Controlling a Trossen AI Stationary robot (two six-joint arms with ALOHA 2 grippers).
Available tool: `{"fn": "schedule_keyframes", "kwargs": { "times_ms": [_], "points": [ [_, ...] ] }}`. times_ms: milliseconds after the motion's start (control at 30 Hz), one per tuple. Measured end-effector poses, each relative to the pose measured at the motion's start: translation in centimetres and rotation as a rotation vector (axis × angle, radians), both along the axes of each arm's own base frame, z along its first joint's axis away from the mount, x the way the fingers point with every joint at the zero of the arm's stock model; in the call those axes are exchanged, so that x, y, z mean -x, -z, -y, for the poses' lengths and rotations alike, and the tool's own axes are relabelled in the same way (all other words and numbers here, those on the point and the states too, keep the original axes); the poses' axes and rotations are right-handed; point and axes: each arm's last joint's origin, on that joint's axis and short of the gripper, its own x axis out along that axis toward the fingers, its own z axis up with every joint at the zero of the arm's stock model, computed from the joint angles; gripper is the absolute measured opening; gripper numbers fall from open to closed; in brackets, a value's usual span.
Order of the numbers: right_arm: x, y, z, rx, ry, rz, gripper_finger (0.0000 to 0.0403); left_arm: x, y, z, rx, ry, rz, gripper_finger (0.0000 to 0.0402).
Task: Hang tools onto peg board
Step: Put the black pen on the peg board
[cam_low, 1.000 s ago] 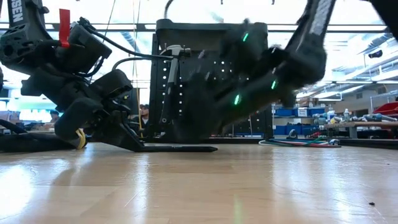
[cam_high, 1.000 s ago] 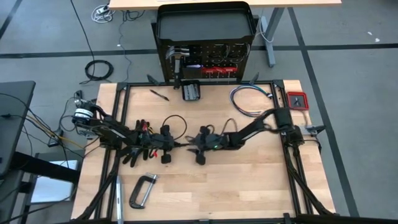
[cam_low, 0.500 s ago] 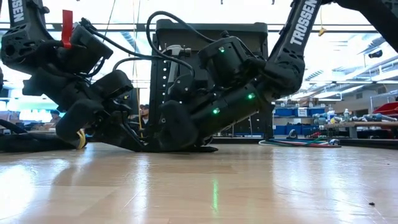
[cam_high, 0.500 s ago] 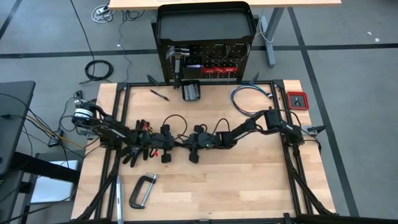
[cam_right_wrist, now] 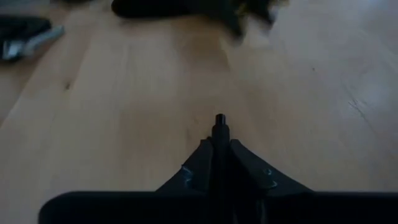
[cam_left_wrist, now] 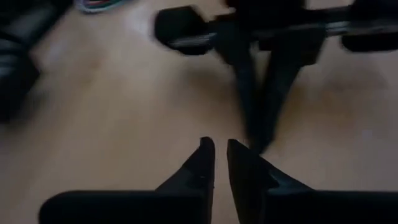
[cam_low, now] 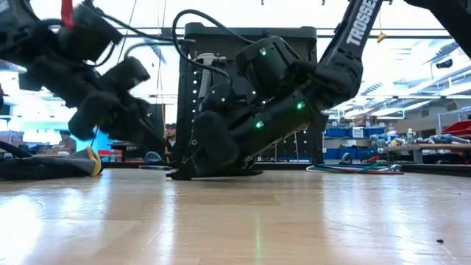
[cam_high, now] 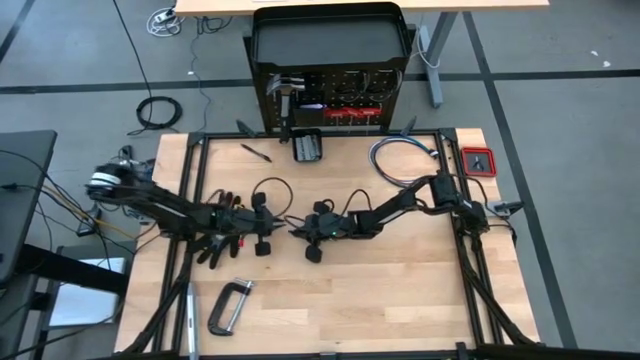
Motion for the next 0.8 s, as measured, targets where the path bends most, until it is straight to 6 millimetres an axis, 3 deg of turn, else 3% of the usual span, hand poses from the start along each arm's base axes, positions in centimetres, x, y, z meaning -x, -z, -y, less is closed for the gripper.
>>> {"fn": "schedule_keyframes", "kwargs": {
  "times_ms": [133,233,300,500,800],
  "points": [
    [0.6,-3.1,0.3,0.064,-0.034,-0.035,0.0044,1.1,-2.2,-0.4,-0.061,-0.058,0.05,0.0065],
    [0.8,-7.4,0.7,0.127,-0.035,0.058,0.0044,1.4,-3.2,-0.4,-0.038,-0.062,0.114,0.0073],
    [0.9,-10.1,1.0,0.159,-0.028,0.139,0.0044,1.2,-3.6,-0.3,0.016,-0.047,0.165,0.0077],
    [1.9,-15.1,0.9,0.225,-0.04,0.288,0.0044,0.0,-4.3,0.1,0.123,0.01,0.317,0.0091],
    [2.0,-18.1,0.1,0.232,-0.077,0.542,0.0044,-1.8,-5.4,0.4,0.113,0.047,0.633,0.0141]
  ]
}}
